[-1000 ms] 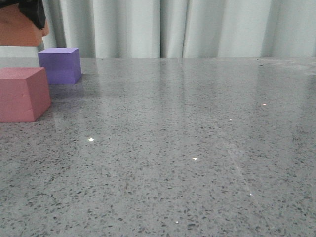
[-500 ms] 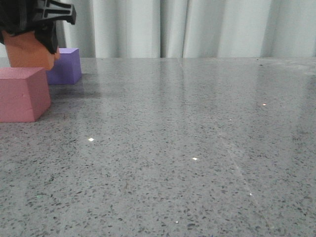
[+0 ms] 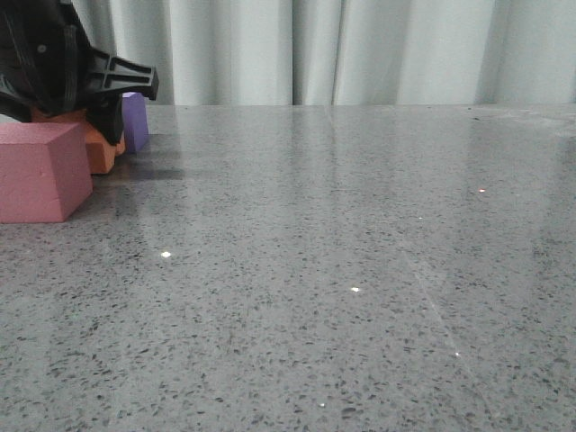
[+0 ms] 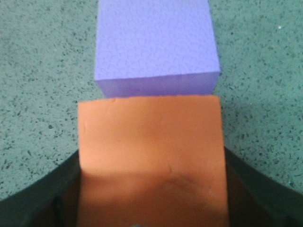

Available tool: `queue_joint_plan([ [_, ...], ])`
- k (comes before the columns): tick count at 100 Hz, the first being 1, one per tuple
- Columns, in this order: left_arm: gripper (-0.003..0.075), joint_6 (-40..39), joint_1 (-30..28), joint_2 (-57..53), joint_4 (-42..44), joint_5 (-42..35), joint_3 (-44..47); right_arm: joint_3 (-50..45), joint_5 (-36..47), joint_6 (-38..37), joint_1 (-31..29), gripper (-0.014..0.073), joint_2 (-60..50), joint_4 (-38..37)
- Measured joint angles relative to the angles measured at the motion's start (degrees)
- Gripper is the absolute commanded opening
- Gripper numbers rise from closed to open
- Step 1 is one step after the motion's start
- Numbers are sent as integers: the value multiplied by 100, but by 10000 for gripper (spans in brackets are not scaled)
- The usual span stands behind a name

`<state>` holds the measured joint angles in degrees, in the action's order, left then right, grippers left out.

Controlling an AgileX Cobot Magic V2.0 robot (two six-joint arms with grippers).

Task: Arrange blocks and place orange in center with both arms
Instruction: 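Lower the orange cube beside the purple and pink cubes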

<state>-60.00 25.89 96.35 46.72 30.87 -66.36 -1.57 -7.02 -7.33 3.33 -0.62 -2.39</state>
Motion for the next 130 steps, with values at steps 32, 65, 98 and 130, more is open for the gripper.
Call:
queue_joint_plan([
  [32,251,0,0,54,20,-29,-10,0,0,0,0,-67,0,0],
  [65,250,0,0,54,30,-29,-10,0,0,0,0,-67,0,0],
  [98,449,75,0,62,19,88,-21,0,0,0,0,-67,0,0],
  [130,671,181,-12,135,-65,272,-44,0,0,0,0,-67,0,0],
])
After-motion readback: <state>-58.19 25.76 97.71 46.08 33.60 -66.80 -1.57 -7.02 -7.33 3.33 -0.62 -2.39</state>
